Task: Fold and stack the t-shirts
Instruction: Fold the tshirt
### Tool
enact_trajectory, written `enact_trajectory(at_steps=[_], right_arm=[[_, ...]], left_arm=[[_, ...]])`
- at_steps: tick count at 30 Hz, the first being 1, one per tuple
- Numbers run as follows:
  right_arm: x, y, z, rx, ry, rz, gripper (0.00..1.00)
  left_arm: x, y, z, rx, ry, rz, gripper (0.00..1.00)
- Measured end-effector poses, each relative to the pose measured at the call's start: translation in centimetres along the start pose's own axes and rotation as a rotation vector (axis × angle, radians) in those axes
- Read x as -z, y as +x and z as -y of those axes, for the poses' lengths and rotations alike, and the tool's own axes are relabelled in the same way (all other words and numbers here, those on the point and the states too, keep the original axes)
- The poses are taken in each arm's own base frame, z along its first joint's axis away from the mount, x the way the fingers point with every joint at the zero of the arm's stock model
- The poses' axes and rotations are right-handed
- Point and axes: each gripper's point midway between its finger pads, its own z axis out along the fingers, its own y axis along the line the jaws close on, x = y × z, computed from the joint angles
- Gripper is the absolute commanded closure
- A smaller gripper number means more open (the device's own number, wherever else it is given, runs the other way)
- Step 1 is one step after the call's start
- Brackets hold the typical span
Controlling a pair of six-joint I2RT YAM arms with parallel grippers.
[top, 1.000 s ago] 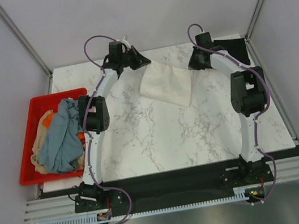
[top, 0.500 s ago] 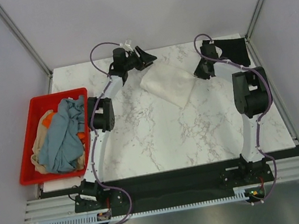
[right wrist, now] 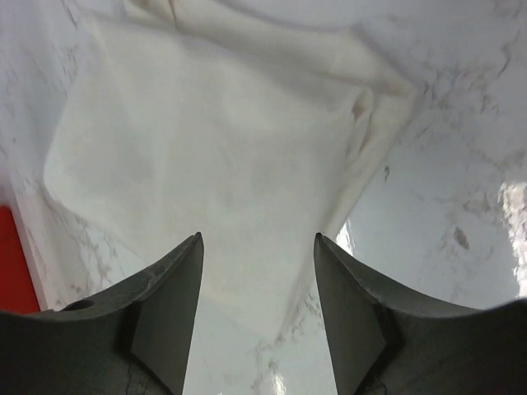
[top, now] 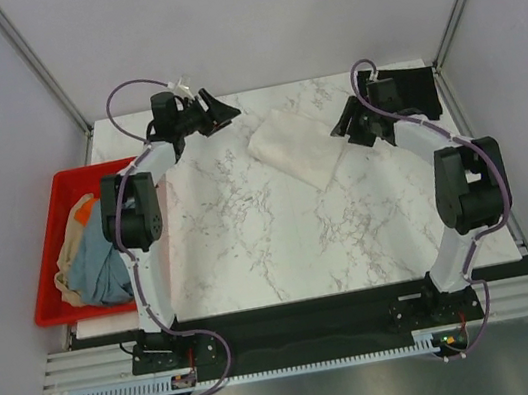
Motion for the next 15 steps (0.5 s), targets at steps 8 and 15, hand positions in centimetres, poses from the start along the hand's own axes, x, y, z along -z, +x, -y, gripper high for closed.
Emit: enact_trajectory(at_steps=[8, 15], right_arm=[[0.3, 7.8, 2.4, 0.020, -0.036, -0.207, 0.37], [1.2, 9.3, 2.7, 0.044, -0.060, -0.238, 0.37]], left_arm=[[0.9, 7.5, -1.4, -0.039, -0.014, -0.138, 0.45], [0.4, 10.0, -2.5, -0.062, -0.011, -0.195, 0.37]])
